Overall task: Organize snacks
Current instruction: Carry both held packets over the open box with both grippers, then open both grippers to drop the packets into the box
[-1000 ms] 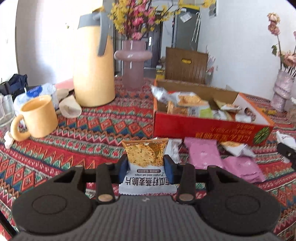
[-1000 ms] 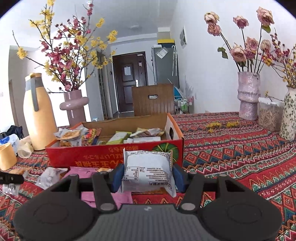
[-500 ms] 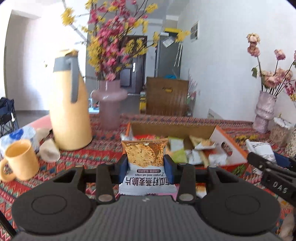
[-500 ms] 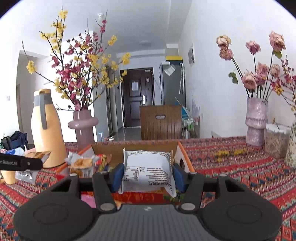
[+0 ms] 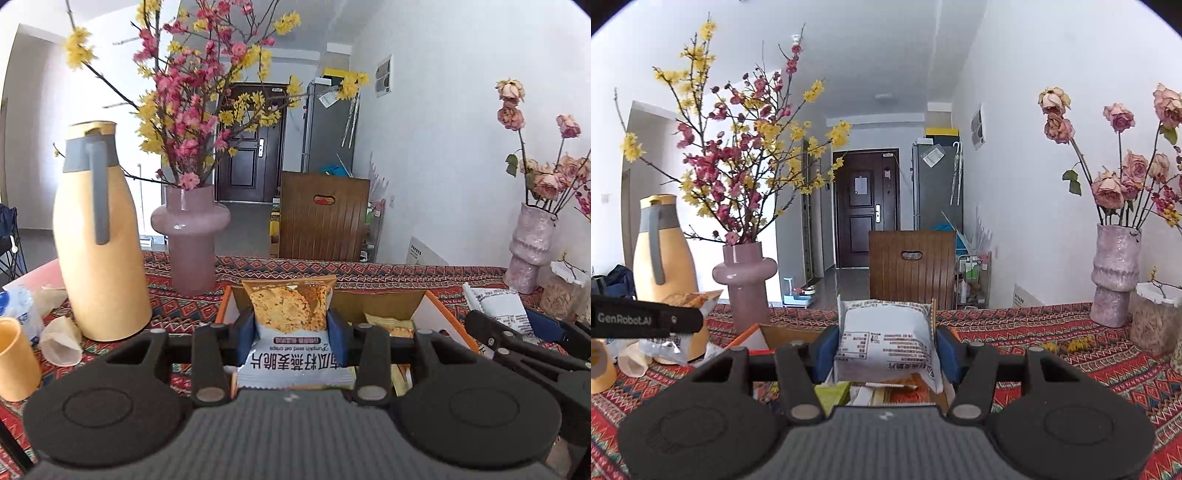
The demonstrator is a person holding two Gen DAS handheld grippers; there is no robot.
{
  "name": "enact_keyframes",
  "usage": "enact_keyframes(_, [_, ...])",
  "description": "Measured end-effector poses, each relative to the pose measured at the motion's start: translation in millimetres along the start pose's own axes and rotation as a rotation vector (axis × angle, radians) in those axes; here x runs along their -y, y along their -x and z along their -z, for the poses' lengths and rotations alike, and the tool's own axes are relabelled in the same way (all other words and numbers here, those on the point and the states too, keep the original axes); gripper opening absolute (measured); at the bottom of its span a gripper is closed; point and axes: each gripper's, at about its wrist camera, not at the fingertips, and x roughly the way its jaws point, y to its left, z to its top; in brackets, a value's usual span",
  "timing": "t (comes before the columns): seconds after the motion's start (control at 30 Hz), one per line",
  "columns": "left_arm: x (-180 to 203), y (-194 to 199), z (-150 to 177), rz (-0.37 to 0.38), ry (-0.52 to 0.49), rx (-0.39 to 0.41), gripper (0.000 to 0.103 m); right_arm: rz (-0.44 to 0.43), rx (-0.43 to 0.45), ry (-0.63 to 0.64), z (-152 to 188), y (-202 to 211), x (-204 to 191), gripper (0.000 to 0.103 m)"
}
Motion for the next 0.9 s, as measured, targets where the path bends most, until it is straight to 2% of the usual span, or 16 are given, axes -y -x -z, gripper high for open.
enact_keyframes(0.2, [9,-40,5,-0.001,0.003,-0.030,0.041,0.010,-0.035,-0.022,3,-38,6,0.055])
enact_keyframes(0.33, [13,-60,15,-0.003,0.002,-0.040,0.041,0.005,-0.062,-0.063,21,-59,14,0.055])
enact_keyframes(0.6, [13,-78,35,0.002,-0.011,-0.065,0.042,0.020,-0.141,-0.056,40,-80,14,0.055])
enact_keyframes(0.67, [10,-77,35,0.006,-0.001,-0.063,0.047,0.022,-0.149,-0.050,41,-80,13,0.056])
enact_keyframes(0.77, [7,-71,34,0.009,0.021,-0.045,0.064,0.027,-0.155,-0.055,42,-79,13,0.062])
enact_keyframes(0.83, [6,-66,32,-0.002,0.035,-0.020,0.088,0.031,-0.154,-0.062,41,-78,15,0.066])
enact_keyframes(0.9, [4,-62,30,-0.020,0.042,-0.002,0.100,0.034,-0.153,-0.072,41,-77,17,0.072])
